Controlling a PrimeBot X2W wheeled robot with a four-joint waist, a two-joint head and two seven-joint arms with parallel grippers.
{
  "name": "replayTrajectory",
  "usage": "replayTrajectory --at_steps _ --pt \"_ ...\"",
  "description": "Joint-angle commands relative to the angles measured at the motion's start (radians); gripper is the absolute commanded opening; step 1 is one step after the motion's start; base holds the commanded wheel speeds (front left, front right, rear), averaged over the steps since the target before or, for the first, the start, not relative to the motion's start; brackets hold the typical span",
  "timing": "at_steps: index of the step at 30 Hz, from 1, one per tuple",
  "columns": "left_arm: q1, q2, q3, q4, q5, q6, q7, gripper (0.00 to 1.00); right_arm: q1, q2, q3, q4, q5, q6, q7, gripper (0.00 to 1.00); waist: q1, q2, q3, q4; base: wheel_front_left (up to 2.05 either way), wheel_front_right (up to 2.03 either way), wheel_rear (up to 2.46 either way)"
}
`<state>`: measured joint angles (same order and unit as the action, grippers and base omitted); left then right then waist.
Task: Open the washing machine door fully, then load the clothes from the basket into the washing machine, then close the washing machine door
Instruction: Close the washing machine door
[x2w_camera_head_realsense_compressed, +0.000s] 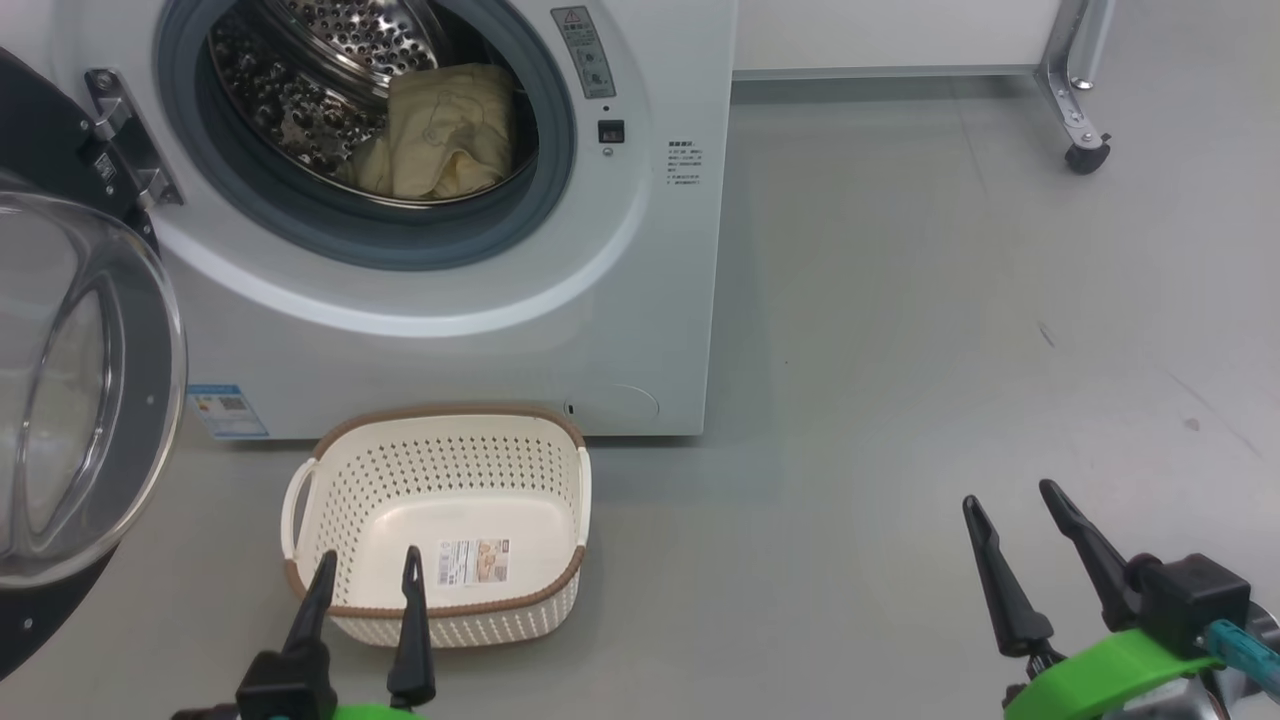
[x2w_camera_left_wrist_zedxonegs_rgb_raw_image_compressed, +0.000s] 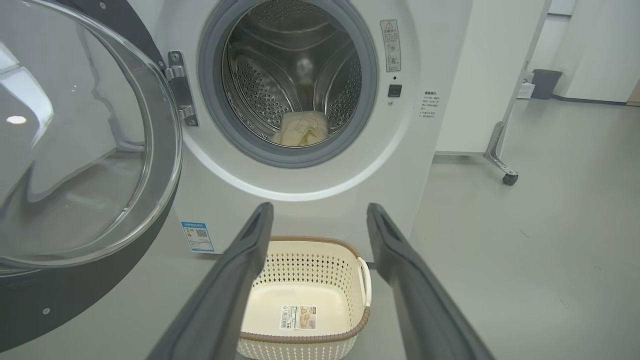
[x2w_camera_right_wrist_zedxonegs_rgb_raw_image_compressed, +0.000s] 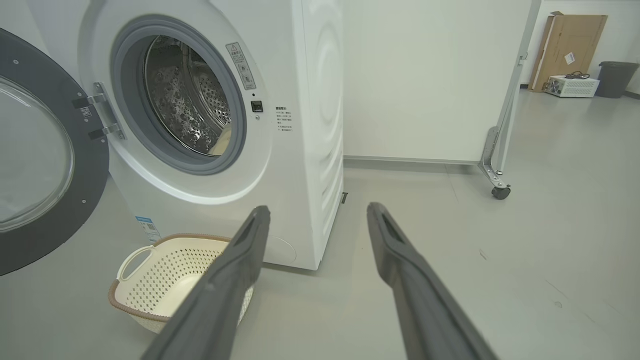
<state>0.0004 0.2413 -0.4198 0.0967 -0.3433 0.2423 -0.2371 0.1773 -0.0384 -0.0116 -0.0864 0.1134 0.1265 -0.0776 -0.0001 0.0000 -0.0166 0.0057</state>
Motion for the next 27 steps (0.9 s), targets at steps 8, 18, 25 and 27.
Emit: replayTrajectory --at_steps 8,18,25,27 --pt "-0.054 0.021 0.035 -0.033 0.001 0.034 -0.008 1.00 -0.038 -0.012 0.013 -0.027 0.008 0.004 -0.011 1.00 0.0001 0.0000 0.001 0.003 -0.05 0.05 0.00" --pt "-0.061 0.023 0.028 -0.030 -0.001 0.037 -0.006 1.00 -0.035 -0.012 0.005 -0.024 0.010 0.004 -0.015 1.00 0.0001 0.0000 0.002 0.018 0.00 0.00 0.00" --pt "-0.074 0.026 0.023 -0.036 0.001 0.037 -0.006 1.00 -0.035 -0.012 -0.001 -0.027 0.007 0.004 -0.018 1.00 0.0001 0.0000 0.011 0.065 0.00 0.00 0.00" --pt "-0.077 0.027 0.022 -0.038 0.005 0.041 -0.006 1.00 -0.034 -0.012 -0.002 -0.028 0.006 0.004 -0.020 1.00 0.0001 0.0000 0.014 0.087 0.00 0.00 0.00"
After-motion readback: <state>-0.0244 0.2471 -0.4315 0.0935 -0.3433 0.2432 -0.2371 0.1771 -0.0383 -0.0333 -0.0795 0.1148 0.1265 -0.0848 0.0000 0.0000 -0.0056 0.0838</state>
